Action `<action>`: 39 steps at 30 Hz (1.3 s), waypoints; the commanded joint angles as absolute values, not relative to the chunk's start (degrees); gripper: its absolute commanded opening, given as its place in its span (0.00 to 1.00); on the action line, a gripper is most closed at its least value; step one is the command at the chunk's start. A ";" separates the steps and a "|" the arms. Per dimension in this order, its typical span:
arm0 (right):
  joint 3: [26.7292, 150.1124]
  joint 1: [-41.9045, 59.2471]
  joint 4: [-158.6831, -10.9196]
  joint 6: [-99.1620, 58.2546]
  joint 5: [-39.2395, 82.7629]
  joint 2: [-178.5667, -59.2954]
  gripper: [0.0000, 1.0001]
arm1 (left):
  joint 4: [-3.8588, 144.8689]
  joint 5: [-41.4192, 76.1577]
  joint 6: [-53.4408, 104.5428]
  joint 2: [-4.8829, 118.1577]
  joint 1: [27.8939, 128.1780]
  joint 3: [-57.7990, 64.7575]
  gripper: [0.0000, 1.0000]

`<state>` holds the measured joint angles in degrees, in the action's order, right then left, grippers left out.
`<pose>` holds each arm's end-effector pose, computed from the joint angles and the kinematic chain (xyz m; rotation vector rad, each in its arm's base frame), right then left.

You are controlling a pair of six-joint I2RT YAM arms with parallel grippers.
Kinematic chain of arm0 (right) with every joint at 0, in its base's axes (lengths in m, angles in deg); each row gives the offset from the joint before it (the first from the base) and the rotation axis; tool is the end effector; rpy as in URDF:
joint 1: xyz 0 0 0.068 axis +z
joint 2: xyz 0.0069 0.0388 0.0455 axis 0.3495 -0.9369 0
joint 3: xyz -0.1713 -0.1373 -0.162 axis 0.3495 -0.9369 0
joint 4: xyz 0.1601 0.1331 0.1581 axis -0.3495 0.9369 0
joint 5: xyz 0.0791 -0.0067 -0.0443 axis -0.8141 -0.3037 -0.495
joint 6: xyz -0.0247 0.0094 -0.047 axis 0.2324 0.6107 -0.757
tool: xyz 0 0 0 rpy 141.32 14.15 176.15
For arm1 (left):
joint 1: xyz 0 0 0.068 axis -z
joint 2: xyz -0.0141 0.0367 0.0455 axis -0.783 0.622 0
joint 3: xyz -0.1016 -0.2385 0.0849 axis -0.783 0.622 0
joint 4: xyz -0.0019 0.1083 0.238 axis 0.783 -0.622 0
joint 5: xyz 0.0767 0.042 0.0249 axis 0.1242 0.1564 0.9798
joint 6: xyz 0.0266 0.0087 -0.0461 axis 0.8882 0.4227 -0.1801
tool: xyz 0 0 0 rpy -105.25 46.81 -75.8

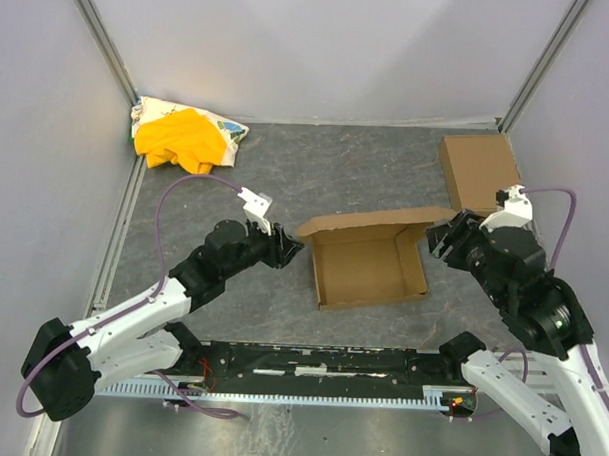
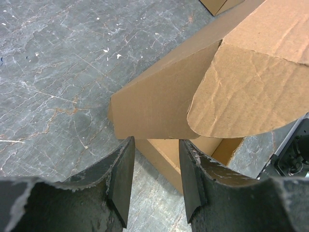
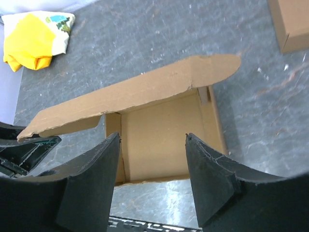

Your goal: Fold the paper box

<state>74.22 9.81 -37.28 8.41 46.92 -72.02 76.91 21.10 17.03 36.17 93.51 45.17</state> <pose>0.0855 0.0375 0.3888 0.2966 1.9237 0.4759 0.1627 -0.1502 0.2526 0.4228 1.8839 -0.8160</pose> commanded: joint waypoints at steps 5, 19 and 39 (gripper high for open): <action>73.75 9.92 -34.28 28.02 51.75 -76.48 0.65 | 75.80 24.15 19.72 31.29 93.73 43.75 0.50; 67.97 9.89 -43.58 46.08 57.50 -76.81 0.60 | 77.47 21.91 19.79 30.86 93.72 44.59 0.50; 68.58 9.80 -49.77 46.42 58.58 -82.67 0.22 | 70.10 25.63 25.42 33.17 93.73 40.56 0.50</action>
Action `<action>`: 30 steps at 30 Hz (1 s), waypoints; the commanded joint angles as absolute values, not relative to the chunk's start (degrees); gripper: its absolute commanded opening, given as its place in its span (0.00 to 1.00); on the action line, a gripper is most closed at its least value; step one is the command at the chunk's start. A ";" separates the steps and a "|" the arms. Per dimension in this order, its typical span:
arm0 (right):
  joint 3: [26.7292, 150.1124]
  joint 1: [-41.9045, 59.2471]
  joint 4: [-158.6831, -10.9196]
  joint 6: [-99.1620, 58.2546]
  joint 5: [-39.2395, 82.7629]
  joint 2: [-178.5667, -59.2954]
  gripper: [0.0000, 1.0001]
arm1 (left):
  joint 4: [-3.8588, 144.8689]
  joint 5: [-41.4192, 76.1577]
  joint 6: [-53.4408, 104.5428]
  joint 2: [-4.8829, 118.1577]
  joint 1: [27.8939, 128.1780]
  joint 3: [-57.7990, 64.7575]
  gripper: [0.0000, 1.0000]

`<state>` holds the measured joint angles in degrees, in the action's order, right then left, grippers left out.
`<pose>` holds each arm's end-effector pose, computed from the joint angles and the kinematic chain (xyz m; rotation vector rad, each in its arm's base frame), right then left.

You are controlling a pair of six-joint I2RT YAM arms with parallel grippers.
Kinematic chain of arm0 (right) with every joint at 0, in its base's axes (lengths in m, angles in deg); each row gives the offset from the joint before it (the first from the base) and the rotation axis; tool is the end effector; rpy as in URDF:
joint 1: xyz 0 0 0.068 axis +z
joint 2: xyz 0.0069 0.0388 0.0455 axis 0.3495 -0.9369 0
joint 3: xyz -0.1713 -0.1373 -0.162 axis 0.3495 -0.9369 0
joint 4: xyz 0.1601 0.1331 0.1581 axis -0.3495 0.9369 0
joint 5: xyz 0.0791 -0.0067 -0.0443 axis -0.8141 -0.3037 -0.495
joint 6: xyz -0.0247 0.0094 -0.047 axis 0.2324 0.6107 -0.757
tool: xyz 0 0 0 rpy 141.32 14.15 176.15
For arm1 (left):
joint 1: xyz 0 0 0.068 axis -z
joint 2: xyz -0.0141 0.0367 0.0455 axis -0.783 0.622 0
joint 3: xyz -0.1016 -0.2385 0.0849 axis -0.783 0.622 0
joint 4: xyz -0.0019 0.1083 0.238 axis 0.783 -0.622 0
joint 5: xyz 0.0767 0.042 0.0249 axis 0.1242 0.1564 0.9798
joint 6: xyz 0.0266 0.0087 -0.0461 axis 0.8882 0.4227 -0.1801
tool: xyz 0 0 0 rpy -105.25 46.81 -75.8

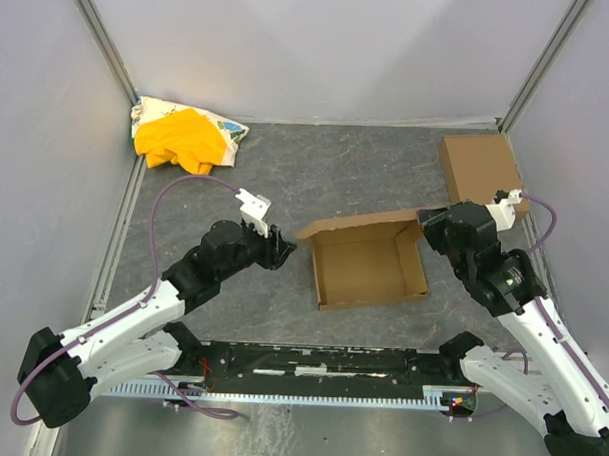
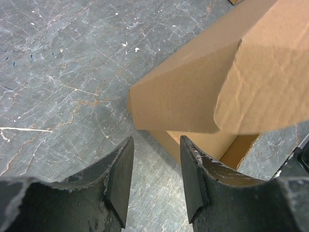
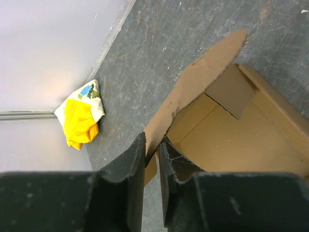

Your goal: Fold the paper box

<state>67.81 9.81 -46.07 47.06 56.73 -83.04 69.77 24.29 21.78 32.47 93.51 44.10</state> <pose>0.1438 0.0650 0.3497 1.0462 1.8046 0.6462 0.1553 -0.1408 0.2588 0.4658 1.8963 -0.6965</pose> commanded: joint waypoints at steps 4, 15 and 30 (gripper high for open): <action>68.77 9.85 -50.68 45.73 58.94 -83.21 0.12 | 70.18 25.37 26.23 35.81 93.77 38.88 0.50; 69.07 9.80 -50.51 46.99 60.25 -83.93 0.10 | 70.41 25.55 26.79 40.17 93.70 37.24 0.49; 67.94 9.73 -50.92 53.39 60.66 -83.86 0.12 | 72.21 17.21 17.28 35.81 94.14 45.49 0.45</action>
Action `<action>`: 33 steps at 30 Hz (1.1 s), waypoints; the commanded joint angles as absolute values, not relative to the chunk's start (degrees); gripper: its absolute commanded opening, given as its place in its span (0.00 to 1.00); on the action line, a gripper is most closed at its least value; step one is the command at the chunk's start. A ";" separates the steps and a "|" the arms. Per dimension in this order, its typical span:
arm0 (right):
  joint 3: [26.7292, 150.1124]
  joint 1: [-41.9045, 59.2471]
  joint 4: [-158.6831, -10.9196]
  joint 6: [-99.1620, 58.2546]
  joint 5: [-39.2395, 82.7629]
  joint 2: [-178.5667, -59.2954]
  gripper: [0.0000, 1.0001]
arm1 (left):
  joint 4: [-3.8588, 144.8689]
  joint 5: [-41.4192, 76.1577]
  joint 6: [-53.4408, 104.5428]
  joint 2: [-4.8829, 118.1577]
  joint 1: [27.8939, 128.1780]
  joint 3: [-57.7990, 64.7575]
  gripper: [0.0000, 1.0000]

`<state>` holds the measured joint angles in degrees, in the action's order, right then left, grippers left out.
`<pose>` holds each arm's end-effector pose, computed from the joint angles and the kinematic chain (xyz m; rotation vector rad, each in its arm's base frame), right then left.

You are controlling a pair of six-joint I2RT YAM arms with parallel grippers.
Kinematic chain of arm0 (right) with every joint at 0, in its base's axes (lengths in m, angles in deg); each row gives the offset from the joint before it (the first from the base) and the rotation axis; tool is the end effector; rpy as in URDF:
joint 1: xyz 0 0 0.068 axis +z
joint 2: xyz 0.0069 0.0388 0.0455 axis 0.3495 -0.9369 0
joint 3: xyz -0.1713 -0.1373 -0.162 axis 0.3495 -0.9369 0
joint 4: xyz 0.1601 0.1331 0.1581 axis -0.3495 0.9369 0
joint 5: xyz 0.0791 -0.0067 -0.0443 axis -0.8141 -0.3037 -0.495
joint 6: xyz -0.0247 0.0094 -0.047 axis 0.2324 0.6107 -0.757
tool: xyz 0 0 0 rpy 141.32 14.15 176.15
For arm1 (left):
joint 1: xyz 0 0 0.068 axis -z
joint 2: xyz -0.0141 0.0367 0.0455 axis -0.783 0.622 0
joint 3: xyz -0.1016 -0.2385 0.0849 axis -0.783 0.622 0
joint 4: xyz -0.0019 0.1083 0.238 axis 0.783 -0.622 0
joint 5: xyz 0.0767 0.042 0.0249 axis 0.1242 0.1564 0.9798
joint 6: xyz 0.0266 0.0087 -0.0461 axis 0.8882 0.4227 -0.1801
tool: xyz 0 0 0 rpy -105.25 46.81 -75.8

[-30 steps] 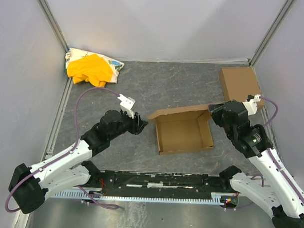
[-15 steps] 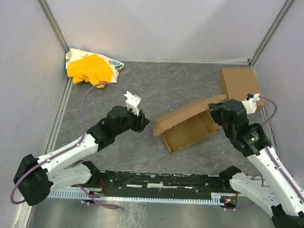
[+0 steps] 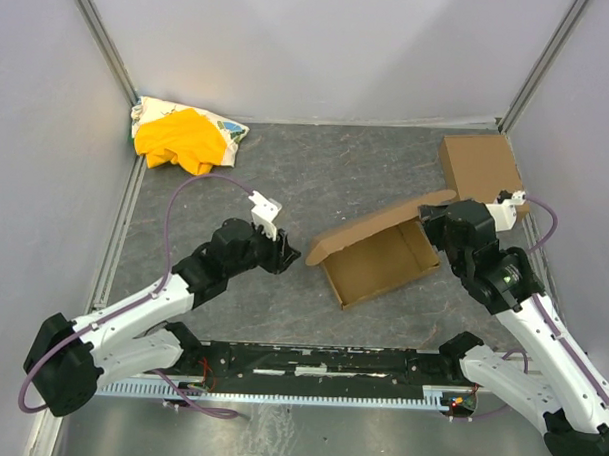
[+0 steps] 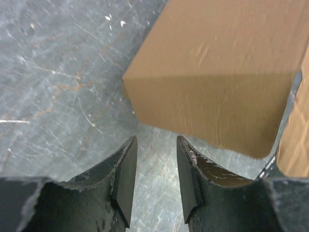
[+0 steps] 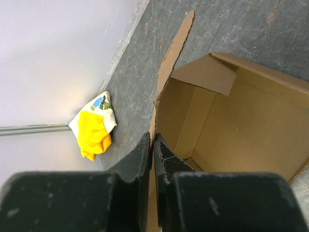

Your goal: Fold the paper box

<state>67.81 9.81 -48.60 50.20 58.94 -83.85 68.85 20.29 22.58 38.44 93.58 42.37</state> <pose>0.1488 0.0665 0.3521 1.1076 1.7291 0.6734 0.1653 -0.1536 0.2472 0.5489 1.9788 -0.7225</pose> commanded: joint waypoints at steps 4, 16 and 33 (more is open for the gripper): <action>68.19 9.74 -52.41 57.50 60.03 -85.01 0.08 | 75.19 16.60 14.69 35.00 94.88 48.27 0.45; 68.28 9.72 -56.80 63.07 57.02 -88.39 0.01 | 80.86 16.56 15.82 42.63 97.41 42.91 0.45; 66.87 9.73 -56.03 61.95 56.10 -88.36 0.01 | 80.08 16.13 18.68 49.63 97.58 34.58 0.45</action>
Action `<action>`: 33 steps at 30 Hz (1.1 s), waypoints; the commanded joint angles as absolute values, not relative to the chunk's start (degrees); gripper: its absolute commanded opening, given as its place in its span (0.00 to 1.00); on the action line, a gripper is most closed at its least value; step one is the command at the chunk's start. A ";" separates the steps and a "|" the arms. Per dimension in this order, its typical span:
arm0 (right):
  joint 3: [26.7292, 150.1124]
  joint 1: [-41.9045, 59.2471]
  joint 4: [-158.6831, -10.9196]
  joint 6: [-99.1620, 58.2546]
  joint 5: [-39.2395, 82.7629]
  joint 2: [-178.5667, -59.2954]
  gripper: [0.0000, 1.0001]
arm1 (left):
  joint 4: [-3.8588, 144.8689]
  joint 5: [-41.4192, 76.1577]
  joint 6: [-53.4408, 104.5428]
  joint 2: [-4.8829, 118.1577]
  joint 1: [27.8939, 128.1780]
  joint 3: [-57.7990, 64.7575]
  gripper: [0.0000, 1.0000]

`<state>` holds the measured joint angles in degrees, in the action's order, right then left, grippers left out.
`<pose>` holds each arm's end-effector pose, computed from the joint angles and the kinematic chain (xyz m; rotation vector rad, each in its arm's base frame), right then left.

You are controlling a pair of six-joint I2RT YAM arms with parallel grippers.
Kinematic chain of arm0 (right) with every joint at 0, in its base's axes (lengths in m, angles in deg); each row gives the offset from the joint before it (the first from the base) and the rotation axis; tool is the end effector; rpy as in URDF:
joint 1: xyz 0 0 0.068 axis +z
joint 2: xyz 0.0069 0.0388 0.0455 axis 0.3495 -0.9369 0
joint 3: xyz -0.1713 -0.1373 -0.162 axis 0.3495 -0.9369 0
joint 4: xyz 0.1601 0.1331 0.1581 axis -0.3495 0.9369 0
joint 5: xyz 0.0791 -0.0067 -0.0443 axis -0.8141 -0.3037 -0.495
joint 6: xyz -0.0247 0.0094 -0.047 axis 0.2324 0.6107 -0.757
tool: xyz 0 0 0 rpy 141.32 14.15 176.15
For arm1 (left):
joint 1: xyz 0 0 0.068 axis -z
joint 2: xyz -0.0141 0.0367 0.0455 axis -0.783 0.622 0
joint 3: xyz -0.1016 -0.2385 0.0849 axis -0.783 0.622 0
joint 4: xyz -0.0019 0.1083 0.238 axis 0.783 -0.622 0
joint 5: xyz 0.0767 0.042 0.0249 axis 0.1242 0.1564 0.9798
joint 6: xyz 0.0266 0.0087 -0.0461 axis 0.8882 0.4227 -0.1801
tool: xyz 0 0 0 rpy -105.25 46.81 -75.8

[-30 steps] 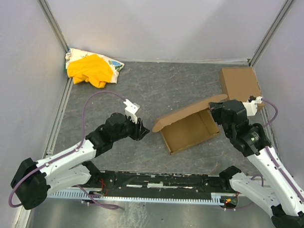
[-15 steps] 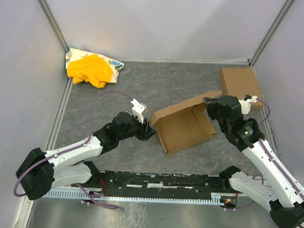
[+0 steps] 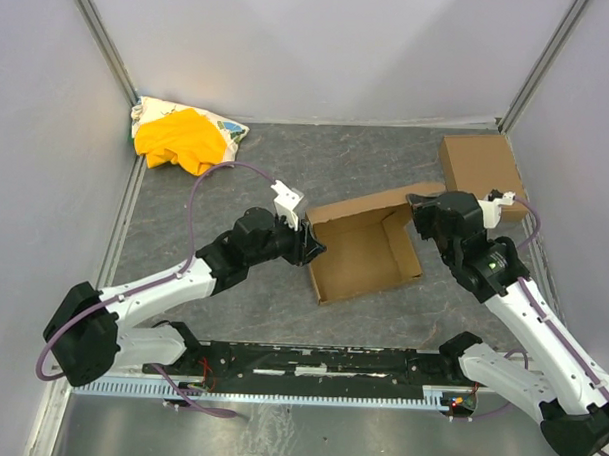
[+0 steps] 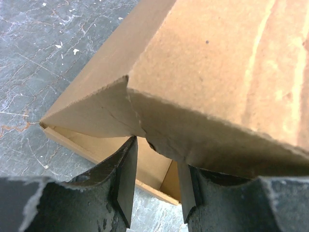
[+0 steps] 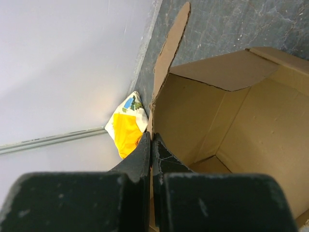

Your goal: Fold the paper box

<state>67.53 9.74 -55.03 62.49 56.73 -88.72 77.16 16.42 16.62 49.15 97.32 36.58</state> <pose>0.1710 0.0806 0.3475 1.2933 1.6354 0.8542 0.1819 -0.1952 0.2549 0.5550 1.9530 -0.9116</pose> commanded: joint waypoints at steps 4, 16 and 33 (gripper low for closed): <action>64.90 9.71 -55.27 62.16 57.27 -87.03 0.01 | 79.00 16.14 18.62 48.35 97.55 37.40 0.45; 62.51 9.71 -52.82 60.87 58.84 -84.96 0.01 | 67.00 14.12 20.98 32.67 97.67 43.31 0.44; 47.17 9.75 -48.32 56.11 52.14 -76.32 0.01 | 60.84 24.20 20.64 19.92 97.68 44.25 0.46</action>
